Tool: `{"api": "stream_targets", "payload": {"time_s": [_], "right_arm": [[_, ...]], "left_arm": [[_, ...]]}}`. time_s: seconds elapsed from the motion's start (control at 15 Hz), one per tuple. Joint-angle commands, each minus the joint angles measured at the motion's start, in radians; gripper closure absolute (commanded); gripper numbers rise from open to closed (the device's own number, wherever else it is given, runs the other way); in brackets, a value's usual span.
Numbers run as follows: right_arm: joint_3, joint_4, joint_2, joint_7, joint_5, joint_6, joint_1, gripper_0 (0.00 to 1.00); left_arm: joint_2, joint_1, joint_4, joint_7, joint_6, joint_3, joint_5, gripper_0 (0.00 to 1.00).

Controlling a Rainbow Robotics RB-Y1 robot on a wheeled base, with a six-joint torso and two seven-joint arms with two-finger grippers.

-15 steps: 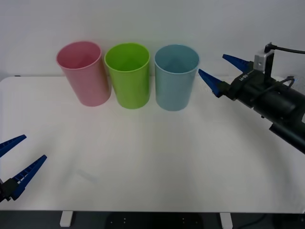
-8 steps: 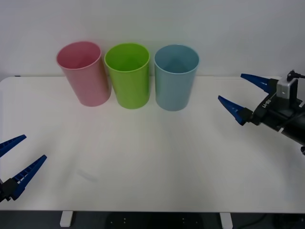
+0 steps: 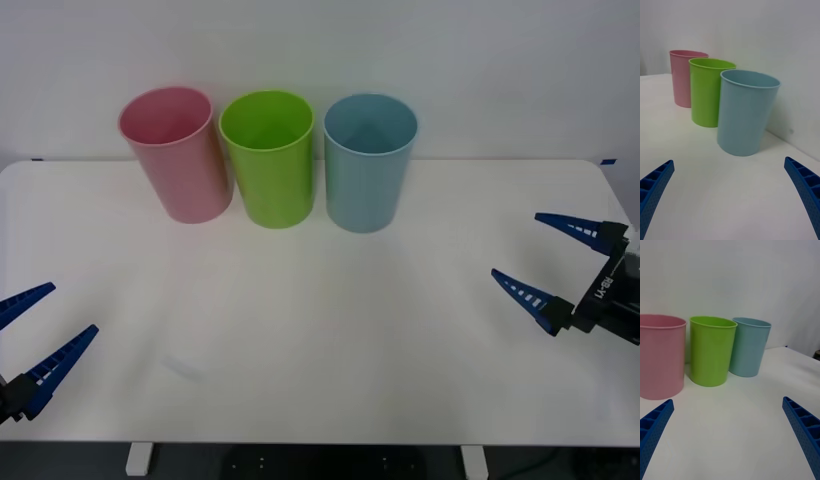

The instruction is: Grasp the object on the table and drop it into the matching bin: aluminum can to the light blue bin, PET bottle to the pink bin.

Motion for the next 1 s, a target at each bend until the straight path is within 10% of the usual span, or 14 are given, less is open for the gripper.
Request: {"api": "stream_targets", "payload": {"time_s": [0.07,1.0], "right_arm": [[-0.005,-0.06,0.0,-0.01,-0.03,-0.002,0.076,0.0],[0.019,-0.11,0.0,-0.057,-0.088,-0.026,0.204,0.0]], "left_arm": [[0.0,0.0,0.0,0.0,0.0,0.0,0.0,0.0],[0.0,0.0,0.0,0.0,0.0,0.0,0.0,0.0]]}}
